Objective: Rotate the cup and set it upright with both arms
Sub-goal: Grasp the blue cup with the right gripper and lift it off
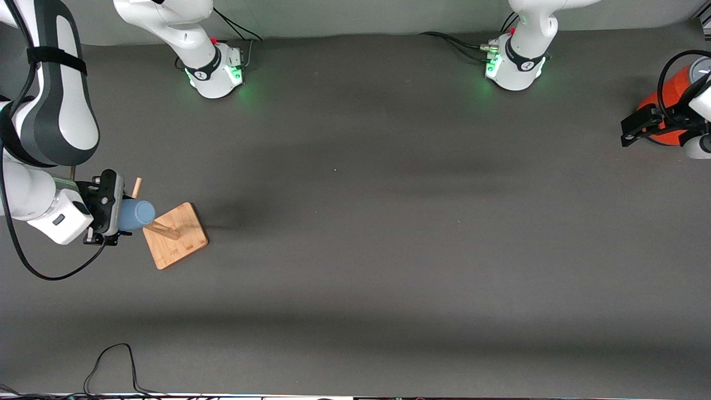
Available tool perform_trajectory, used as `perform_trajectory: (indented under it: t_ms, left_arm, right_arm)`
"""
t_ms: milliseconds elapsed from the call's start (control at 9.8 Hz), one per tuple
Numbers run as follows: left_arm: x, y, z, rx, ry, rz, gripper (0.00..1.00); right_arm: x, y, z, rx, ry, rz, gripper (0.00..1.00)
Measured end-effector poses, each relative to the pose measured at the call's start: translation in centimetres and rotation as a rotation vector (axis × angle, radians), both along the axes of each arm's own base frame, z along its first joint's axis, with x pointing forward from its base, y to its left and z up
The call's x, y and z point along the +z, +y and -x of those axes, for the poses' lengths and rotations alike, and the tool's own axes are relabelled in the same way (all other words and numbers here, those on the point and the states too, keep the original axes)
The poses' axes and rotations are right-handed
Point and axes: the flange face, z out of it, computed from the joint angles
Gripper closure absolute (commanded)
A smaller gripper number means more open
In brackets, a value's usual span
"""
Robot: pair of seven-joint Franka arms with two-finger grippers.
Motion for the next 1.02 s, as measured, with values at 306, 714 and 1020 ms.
perform_trajectory:
  t_ms: [306,714,1020]
  left_arm:
    - [0.0,0.0,0.0,0.000,0.000,0.000,0.00]
    - [0.0,0.0,0.0,0.000,0.000,0.000,0.00]
    - [0.0,0.0,0.0,0.000,0.000,0.000,0.00]
  right_arm:
    - [1.2,0.5,-0.2,0.006,-0.019,-0.007,0.62]
    - [4.1,5.6,-0.6,0.044,-0.046,-0.008,0.62]
    - [6.6,11.5,-0.5,0.043,-0.093,-0.010,0.62]
